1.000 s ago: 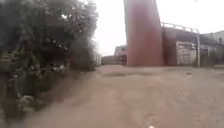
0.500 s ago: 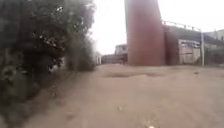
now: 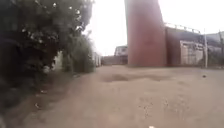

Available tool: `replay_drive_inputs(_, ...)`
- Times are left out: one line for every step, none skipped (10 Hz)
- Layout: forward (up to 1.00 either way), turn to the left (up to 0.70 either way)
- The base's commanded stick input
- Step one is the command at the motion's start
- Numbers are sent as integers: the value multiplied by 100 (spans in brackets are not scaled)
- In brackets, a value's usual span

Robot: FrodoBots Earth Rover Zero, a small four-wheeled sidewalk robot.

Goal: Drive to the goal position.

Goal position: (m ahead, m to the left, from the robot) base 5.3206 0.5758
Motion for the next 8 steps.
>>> replay_drive_inputs(85, 1)
replay_drive_inputs(85, 1)
replay_drive_inputs(85, 1)
replay_drive_inputs(85, 1)
replay_drive_inputs(85, 1)
replay_drive_inputs(85, 1)
replay_drive_inputs(85, 1)
replay_drive_inputs(85, 1)
